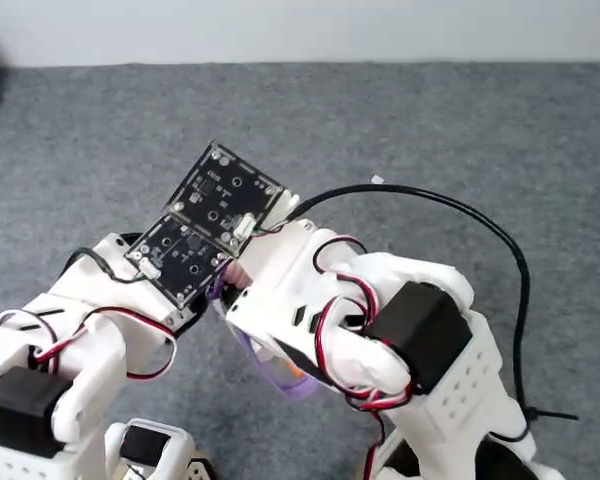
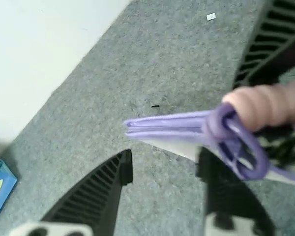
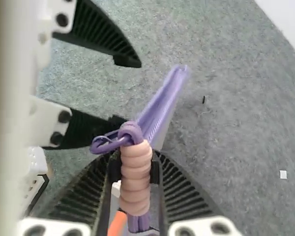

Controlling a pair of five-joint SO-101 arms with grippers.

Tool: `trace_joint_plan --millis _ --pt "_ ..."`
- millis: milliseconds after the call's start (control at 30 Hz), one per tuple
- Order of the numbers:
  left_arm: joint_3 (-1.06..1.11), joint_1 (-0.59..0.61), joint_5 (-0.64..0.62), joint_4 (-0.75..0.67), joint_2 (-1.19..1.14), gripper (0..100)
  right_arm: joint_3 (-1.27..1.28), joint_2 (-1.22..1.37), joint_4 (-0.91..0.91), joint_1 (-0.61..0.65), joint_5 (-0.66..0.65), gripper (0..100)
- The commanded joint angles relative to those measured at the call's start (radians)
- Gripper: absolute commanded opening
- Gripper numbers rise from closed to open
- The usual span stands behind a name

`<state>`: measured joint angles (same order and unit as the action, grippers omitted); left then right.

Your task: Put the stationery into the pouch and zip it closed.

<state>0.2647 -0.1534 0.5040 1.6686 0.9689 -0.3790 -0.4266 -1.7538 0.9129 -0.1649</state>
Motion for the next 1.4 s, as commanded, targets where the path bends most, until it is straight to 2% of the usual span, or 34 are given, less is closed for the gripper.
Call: trace_joint_plan --millis 0,133,367,600,733,833,1000,1167,1367 --pt "-0.033 -0.008 -0.029 -0.021 -0.012 30 0.002 -0.018 -0.036 0.021 0.048 0.7" --pt "-0.013 -0.02 -0.051 -0.052 -0.012 30 0.002 -0.019 -0.033 0.021 0.063 0.7" --pt "0.062 -0.061 -0.16 -0.121 -0.005 30 -0.003 -0.019 -0.025 0.012 0.066 0.7" --pt "0.067 0.002 -0.196 -0.115 -0.005 30 -0.003 -0.041 -0.015 -0.154 0.06 0.7" --pt "0.065 0.072 -0.23 -0.114 -0.005 30 -0.003 -0.038 0.088 -0.257 0.058 0.7" --pt "0.061 0.115 -0.276 -0.097 -0.003 30 0.002 -0.019 0.165 -0.295 0.058 0.7" --pt "0.062 0.117 -0.351 0.012 -0.003 30 -0.003 0.016 0.246 -0.312 0.058 0.7" --pt "0.065 0.011 -0.442 0.015 -0.005 30 -0.003 0.056 0.348 -0.306 0.057 0.7" --pt "0.117 -0.253 -0.664 -0.17 -0.012 30 -0.003 0.07 0.361 -0.214 0.063 0.7"
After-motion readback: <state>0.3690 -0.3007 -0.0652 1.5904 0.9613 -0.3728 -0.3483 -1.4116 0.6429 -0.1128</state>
